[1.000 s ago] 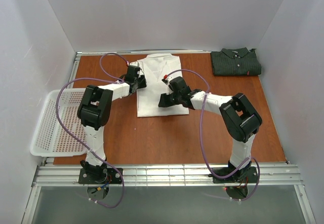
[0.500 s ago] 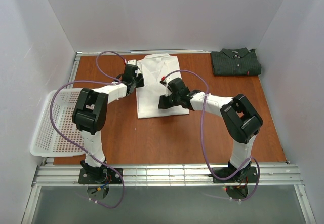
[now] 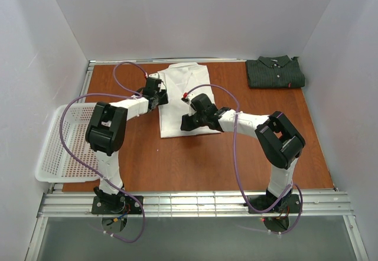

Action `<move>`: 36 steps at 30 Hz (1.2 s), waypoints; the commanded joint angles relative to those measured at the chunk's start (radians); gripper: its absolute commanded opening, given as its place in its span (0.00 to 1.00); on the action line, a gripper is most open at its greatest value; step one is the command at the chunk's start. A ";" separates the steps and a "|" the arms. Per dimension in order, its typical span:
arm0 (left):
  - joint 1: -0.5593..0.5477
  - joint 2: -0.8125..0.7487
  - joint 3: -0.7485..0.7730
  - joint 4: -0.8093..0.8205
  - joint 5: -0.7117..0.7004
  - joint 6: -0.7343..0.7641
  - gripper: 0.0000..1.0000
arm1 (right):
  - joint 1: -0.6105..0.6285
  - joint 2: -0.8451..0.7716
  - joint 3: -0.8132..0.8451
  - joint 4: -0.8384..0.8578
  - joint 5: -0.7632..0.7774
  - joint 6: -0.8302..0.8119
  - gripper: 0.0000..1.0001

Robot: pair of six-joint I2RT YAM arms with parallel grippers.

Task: Fold and stack the long sleeve shirts
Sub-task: Fold the shirt

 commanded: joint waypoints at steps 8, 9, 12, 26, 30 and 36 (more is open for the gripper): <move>0.001 0.028 0.021 -0.027 0.005 -0.021 0.19 | 0.012 -0.036 -0.001 0.000 0.002 0.001 0.35; 0.001 0.028 0.019 -0.028 0.005 -0.021 0.17 | 0.013 -0.031 -0.001 0.000 -0.001 0.005 0.35; 0.001 0.020 0.015 -0.028 -0.003 -0.021 0.04 | 0.013 -0.027 -0.001 0.000 -0.006 0.008 0.34; 0.069 -0.066 -0.103 0.010 0.040 -0.126 0.00 | 0.015 -0.033 -0.048 0.000 0.026 0.001 0.34; 0.075 -0.052 -0.099 0.013 0.047 -0.129 0.05 | 0.016 -0.036 -0.052 0.000 0.023 -0.004 0.35; 0.118 -0.164 -0.137 0.004 0.020 -0.169 0.17 | 0.015 -0.077 -0.044 0.000 0.023 -0.005 0.35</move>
